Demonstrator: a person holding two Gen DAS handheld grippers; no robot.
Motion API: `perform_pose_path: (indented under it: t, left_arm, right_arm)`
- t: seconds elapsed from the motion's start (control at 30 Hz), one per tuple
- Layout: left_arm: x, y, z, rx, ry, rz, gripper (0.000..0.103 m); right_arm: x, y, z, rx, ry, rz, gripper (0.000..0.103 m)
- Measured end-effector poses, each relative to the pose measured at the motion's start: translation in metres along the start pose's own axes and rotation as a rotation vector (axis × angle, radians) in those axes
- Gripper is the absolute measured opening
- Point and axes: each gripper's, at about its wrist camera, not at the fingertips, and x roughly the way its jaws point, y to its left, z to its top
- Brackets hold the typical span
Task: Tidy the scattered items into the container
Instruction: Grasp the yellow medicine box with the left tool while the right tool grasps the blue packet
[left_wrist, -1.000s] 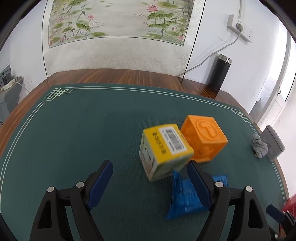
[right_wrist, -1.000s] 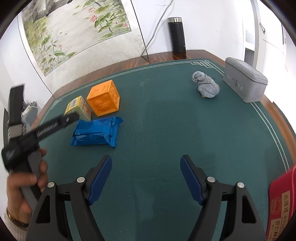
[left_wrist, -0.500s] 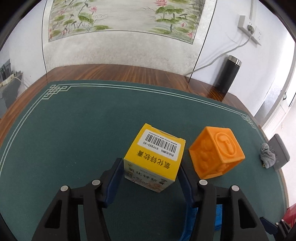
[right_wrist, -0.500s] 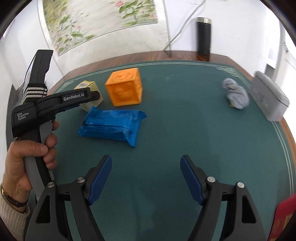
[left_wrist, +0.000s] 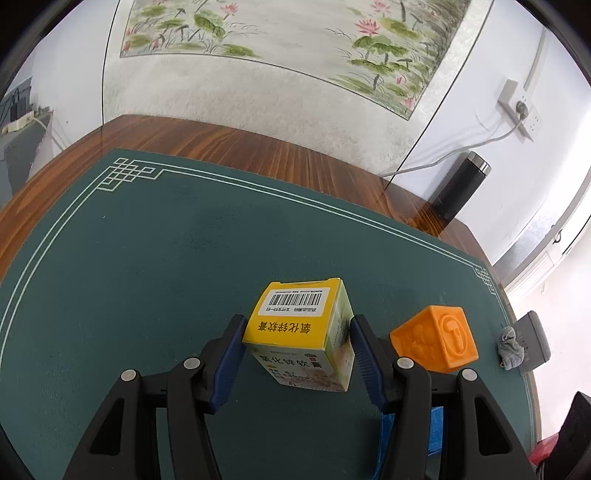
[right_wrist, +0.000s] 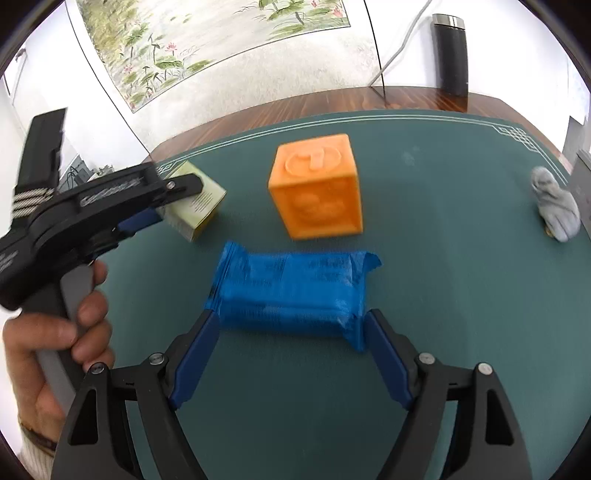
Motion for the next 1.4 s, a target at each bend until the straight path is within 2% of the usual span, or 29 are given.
perform_pose_path:
  t: [0.17,0.33,0.63,0.73,0.83,0.93,1.0,1.1,1.27,1.33,1.4]
  left_arm:
    - [-0.002,0.014,0.007,-0.028,-0.019,0.021,0.061]
    - [0.001,0.026,0.013,-0.071,-0.008,0.029,0.061]
    - [0.002,0.029,0.016,-0.074,-0.003,0.048,0.061]
    - [-0.002,0.029,0.016,-0.062,-0.012,0.058,0.061]
    - [-0.004,0.032,0.02,-0.063,-0.006,0.025,0.061]
    - [-0.008,0.035,0.024,-0.059,-0.009,0.0,0.061]
    - [-0.009,0.036,0.025,-0.056,-0.008,-0.009,0.061]
    - [-0.006,0.035,0.026,-0.024,0.011,-0.031,0.061]
    - [0.002,0.025,0.021,0.083,0.035,-0.043,0.061]
    - [0.004,0.02,0.018,0.134,0.036,-0.04,0.064]
    - [0.006,0.017,0.014,0.17,0.035,-0.053,0.069]
  right_arm:
    - [0.012,0.003,0.015,0.0,-0.003,-0.026,0.083]
    - [0.004,0.013,0.0,-0.079,0.044,0.016,0.083]
    - [-0.017,0.033,-0.029,-0.245,0.114,0.09,0.084]
    - [-0.029,0.039,-0.027,-0.318,0.056,0.029,0.084]
    - [-0.029,0.038,-0.012,-0.348,-0.003,-0.053,0.084]
    - [-0.016,0.04,0.002,-0.373,-0.013,-0.088,0.084]
    - [0.002,0.041,0.009,-0.388,0.037,-0.068,0.084]
    - [0.024,0.042,0.01,-0.388,0.095,-0.034,0.084]
    - [0.023,0.045,-0.001,-0.391,0.07,-0.067,0.083]
    - [0.019,0.042,-0.005,-0.377,0.06,-0.075,0.08]
    - [0.014,0.039,-0.009,-0.359,0.048,-0.086,0.07]
